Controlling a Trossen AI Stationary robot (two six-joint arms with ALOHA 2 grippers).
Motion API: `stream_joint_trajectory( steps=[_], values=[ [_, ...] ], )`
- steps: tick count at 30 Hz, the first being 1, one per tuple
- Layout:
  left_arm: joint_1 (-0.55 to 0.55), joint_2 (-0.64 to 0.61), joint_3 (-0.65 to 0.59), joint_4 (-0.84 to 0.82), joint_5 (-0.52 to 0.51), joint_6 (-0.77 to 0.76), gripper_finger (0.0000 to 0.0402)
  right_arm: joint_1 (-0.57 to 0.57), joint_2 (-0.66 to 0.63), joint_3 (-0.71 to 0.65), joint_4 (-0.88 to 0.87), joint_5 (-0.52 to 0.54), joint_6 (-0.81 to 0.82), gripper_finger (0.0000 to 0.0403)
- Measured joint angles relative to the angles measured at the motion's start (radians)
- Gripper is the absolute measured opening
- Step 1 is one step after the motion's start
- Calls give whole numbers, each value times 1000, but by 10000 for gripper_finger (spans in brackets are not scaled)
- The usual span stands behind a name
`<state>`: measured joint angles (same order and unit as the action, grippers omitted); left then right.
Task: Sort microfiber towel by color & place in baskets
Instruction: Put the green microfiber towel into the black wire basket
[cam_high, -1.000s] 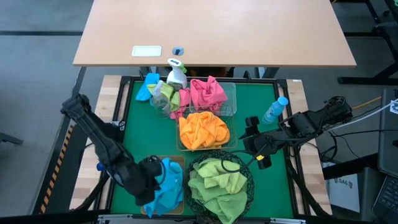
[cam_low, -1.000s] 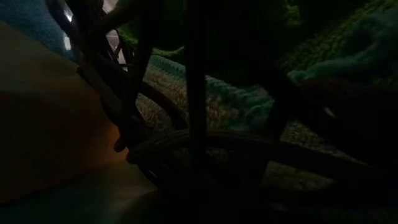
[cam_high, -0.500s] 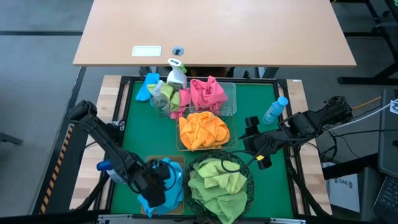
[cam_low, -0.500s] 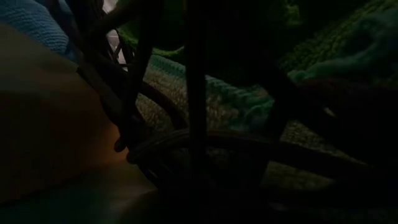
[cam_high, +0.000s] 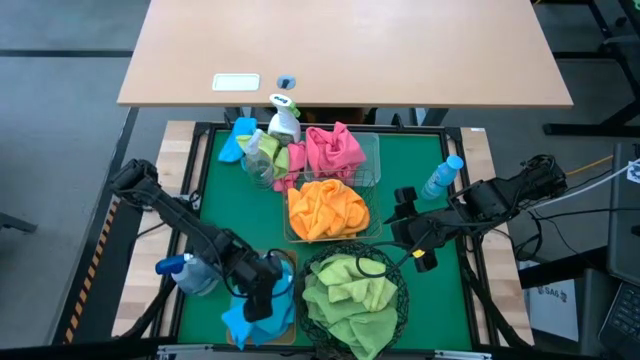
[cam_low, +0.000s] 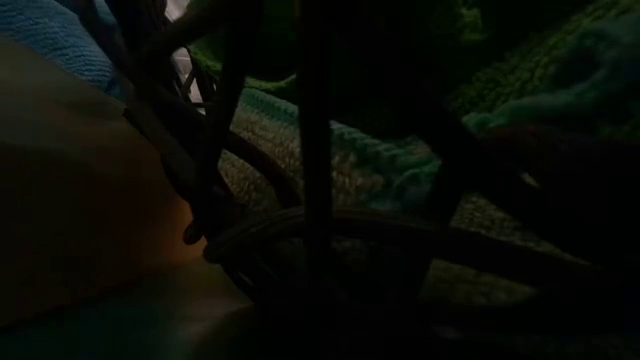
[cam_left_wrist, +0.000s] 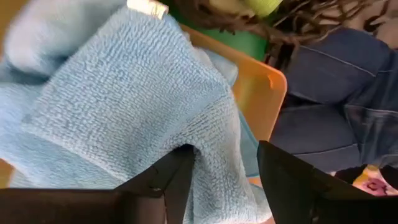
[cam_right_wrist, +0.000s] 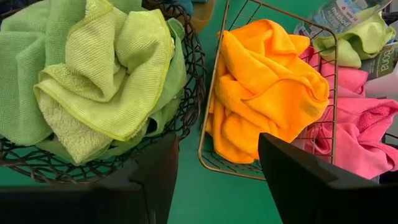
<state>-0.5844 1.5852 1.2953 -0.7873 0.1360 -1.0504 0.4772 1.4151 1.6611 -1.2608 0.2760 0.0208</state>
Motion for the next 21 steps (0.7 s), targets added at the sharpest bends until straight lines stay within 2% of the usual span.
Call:
stream_joint_trajectory(
  steps=[6,12,17,21],
  values=[
    [26,-89,0,-30,-2,33,171,0,0,0,1,0,-39,221],
    [59,-232,0,-126,-107,34,170,-79,-29,-44,64,-37,-111,221],
    [118,-367,0,-185,-193,36,170,-218,-111,-176,177,-182,-135,221],
    [164,-452,0,-185,-205,41,170,-306,-180,-286,256,-246,-135,221]
  ],
)
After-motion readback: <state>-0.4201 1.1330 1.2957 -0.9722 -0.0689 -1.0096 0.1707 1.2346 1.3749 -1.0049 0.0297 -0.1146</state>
